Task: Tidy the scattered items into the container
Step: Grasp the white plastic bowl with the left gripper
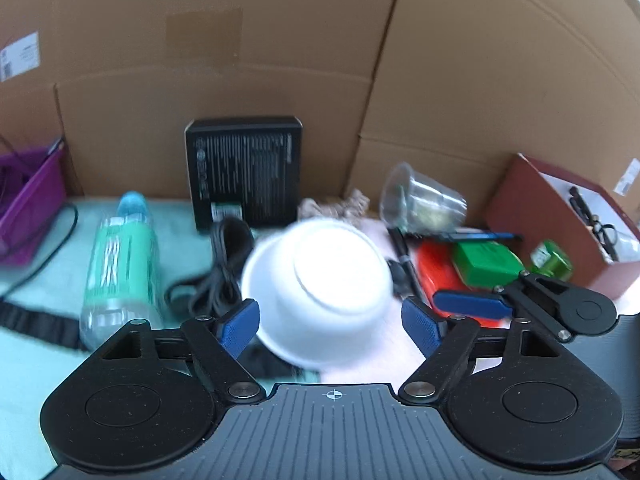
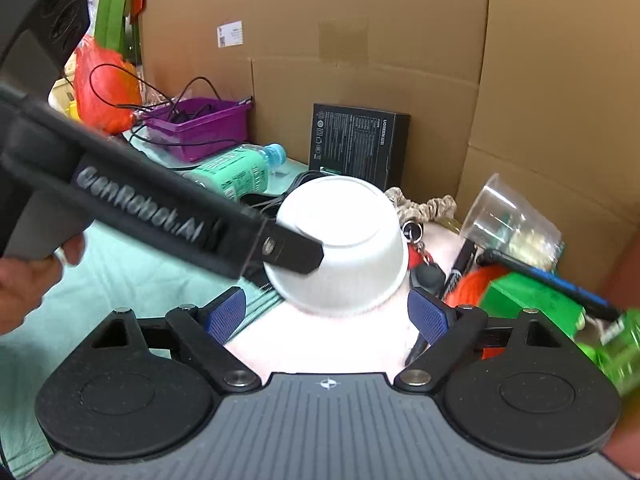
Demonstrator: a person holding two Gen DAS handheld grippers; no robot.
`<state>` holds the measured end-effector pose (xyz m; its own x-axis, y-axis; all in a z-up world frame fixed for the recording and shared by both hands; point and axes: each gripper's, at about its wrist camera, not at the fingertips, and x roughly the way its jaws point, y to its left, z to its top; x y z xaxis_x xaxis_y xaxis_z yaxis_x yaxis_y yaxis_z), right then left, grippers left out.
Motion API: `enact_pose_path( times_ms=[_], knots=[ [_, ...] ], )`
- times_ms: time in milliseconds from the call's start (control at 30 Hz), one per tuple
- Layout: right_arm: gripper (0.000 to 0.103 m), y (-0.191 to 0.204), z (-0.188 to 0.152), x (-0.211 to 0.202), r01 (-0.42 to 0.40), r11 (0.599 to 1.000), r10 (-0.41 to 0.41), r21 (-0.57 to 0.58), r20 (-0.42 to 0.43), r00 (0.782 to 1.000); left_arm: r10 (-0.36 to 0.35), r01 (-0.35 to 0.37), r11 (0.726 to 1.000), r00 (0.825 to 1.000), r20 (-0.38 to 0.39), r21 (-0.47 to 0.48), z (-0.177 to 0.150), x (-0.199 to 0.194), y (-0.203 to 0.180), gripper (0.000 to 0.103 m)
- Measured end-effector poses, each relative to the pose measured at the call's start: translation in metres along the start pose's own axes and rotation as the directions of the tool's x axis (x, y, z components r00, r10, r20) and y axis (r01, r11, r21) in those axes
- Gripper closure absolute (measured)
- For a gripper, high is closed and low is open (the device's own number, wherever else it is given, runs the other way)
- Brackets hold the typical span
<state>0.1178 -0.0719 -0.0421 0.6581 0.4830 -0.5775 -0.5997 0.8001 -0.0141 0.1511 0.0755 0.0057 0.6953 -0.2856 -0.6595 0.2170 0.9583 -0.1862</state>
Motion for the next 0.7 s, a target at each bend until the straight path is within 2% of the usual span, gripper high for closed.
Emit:
enact_pose_path(
  times_ms=[133,300,400,533,700],
  knots=[
    [0.013,-0.011,0.009,0.022,-0.043,0.999,0.044,0.021,-0.023,0.999,-0.054,0.054,0.999,0.998,-0.018,0.004,0.014,0.017,0.005,0.014],
    [0.011,-0.015,0.017,0.044,-0.062,0.998,0.062,0.006,-0.039,0.997,-0.039,0.040,0.999,0.998,-0.045,0.009,0.018,0.038,0.011,0.011],
    [0.010,-0.013,0.017,0.052,-0.051,0.998,0.050,-0.023,-0.040,0.998,-0.065,0.063,0.998,0.997,-0.051,-0.025,0.022,0.044,0.018,0.010],
    [0.011,-0.008,0.016,0.050,-0.026,0.999,0.025,-0.029,-0.048,0.999,-0.048,0.049,0.999,0.998,-0.030,0.024,0.019,0.031,0.010,0.017],
    [0.011,-0.001,0.009,0.020,-0.013,0.999,0.013,-0.050,-0.013,1.000,-0.059,0.057,0.997,0.998,0.027,0.053,0.013,-0.003,-0.005,0.017]
  ],
)
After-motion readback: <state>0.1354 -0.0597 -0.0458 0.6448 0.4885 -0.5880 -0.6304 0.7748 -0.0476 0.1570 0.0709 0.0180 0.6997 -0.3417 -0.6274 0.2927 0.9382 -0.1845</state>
